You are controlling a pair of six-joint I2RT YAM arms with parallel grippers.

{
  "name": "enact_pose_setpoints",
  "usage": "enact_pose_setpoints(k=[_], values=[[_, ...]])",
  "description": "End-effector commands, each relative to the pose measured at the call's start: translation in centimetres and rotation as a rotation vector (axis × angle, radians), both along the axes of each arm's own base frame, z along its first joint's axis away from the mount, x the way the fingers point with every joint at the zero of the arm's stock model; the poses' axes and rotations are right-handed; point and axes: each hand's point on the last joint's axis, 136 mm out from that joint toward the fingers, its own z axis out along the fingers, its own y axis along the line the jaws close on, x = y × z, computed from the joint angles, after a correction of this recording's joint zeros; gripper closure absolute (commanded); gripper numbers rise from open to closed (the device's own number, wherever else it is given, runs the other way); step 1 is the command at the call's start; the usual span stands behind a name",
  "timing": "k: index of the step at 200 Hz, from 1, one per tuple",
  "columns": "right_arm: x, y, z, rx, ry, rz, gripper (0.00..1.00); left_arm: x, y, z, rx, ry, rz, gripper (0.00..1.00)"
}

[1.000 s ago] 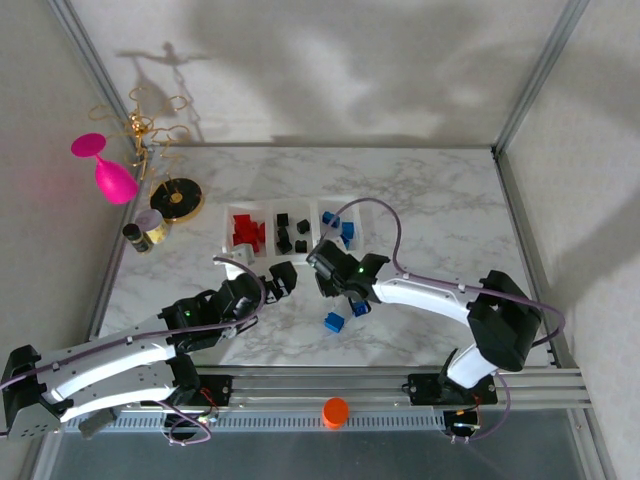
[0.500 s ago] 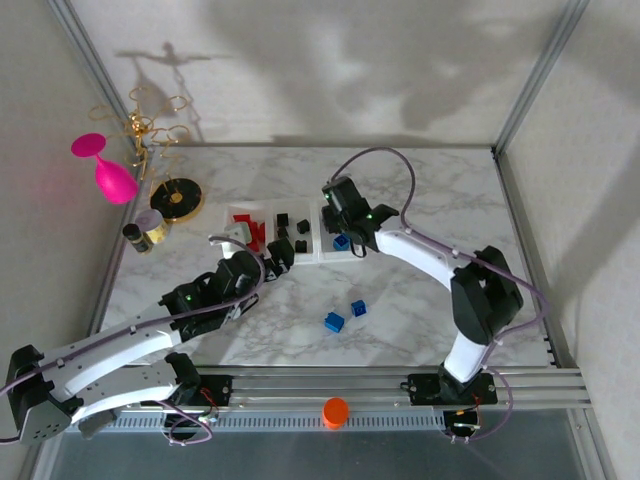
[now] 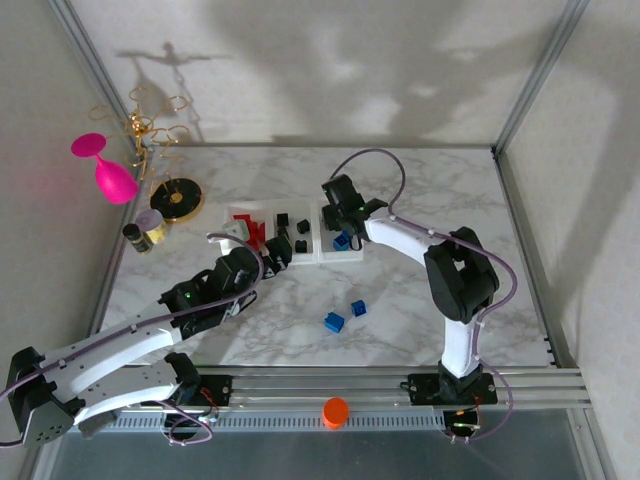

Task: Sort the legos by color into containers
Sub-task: Place the lego in the container, then pick up the lego from the bottom-center of the table.

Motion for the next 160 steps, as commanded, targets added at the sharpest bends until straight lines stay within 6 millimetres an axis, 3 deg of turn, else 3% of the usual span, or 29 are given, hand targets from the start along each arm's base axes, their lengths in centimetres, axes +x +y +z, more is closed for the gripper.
enact_pose_setpoints(k=[1, 48, 89, 123, 160], values=[[0.8, 1.0, 2.1, 0.041, -0.04, 0.02, 0.48, 0.0, 0.1, 0.5, 0.0, -0.004, -0.011, 0.0], [-0.4, 0.1, 5.6, 0.077, -0.085, 0.024, 0.43, 0.0, -0.4, 0.5, -0.004, 0.001, -0.033, 0.0], [-2.9, -1.6, 7.5, 0.105, -0.096, 0.019, 0.41, -0.2, -1.4, 0.5, -0.023, 0.001, -0.079, 0.0], [-5.9, -3.5, 6.8, 0.107, -0.048, 0.007, 0.38, -0.9, -2.6, 0.1, -0.027, 0.002, -0.122, 0.0], [-9.9, -5.0, 4.8, 0.127, 0.039, 0.002, 0.36, -2.2, -4.1, -0.8, -0.034, 0.017, -0.174, 0.0]])
